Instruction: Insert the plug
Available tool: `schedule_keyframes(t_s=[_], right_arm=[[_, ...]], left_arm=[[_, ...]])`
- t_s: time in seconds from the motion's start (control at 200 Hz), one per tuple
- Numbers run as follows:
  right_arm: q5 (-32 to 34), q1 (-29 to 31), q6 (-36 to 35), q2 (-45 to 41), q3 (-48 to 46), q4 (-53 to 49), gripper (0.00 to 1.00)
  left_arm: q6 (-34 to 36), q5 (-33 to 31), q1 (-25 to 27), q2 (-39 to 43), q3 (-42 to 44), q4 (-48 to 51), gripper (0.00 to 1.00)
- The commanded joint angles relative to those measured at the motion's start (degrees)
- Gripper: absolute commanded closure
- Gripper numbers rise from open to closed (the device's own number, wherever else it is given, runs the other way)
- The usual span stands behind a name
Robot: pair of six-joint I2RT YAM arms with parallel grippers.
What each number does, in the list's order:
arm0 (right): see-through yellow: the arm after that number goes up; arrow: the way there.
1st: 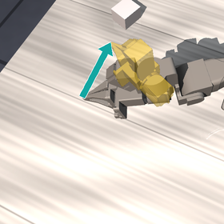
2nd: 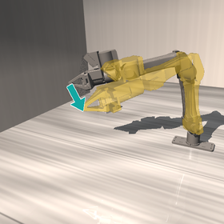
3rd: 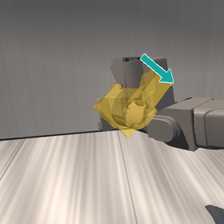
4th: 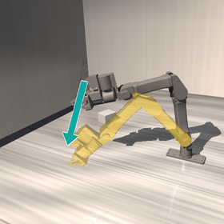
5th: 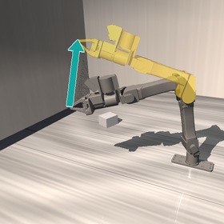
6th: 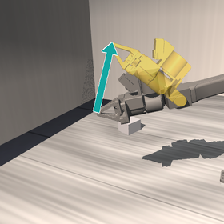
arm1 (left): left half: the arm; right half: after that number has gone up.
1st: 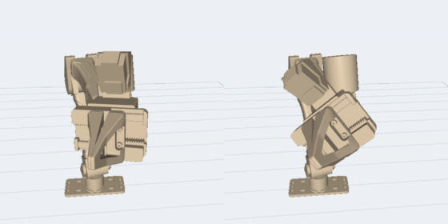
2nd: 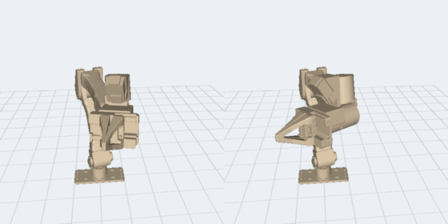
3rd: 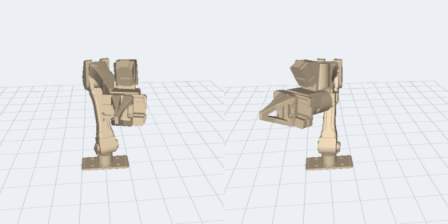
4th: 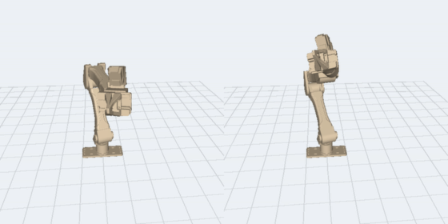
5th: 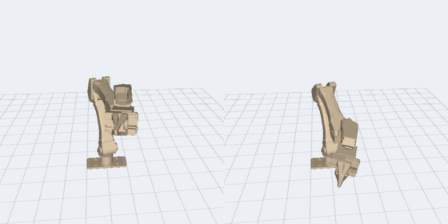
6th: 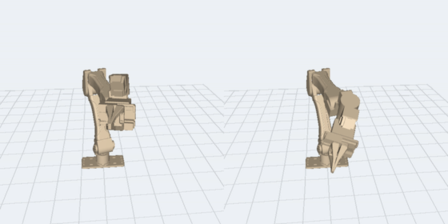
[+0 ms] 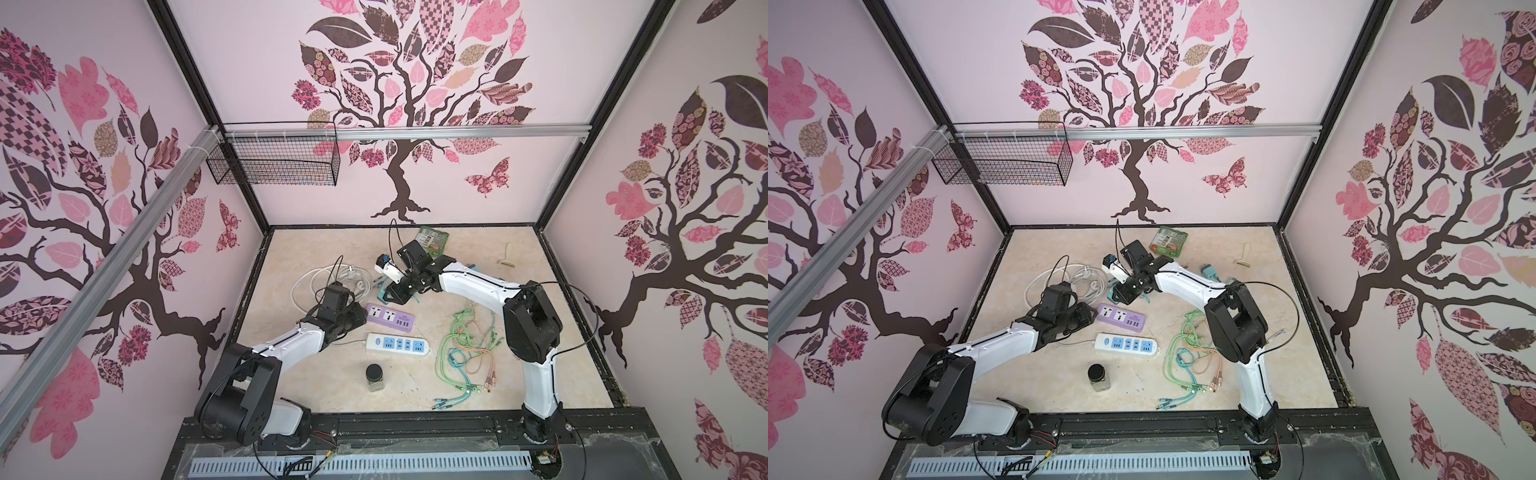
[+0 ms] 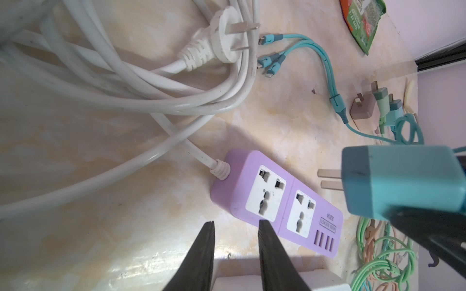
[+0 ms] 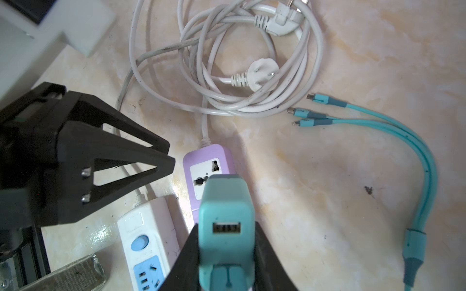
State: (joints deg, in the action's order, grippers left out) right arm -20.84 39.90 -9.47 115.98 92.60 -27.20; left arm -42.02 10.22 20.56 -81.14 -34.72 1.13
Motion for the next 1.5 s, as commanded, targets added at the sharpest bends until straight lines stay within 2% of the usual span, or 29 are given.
schedule_keyframes(t_s=[0.0,0.225,0.74,1.495], right_arm=[[-0.60,0.38,-1.16,-1.65,0.34,-0.31,0.74],[-0.52,0.54,-1.45,-1.19,0.30,-0.39,0.74],[1.59,1.79,-5.71,0.91,2.67,-3.53,0.73],[6.26,3.39,-12.40,3.87,4.99,-2.92,0.72]], left_arm=[[0.44,2.29,-0.86,-1.50,-2.76,-1.98,0.69],[0.23,4.15,-0.96,-4.02,-2.90,-3.59,0.70],[-0.14,5.65,-1.23,-7.08,-1.87,-5.78,0.82],[0.36,5.97,-1.84,-7.40,0.09,-6.79,0.85]])
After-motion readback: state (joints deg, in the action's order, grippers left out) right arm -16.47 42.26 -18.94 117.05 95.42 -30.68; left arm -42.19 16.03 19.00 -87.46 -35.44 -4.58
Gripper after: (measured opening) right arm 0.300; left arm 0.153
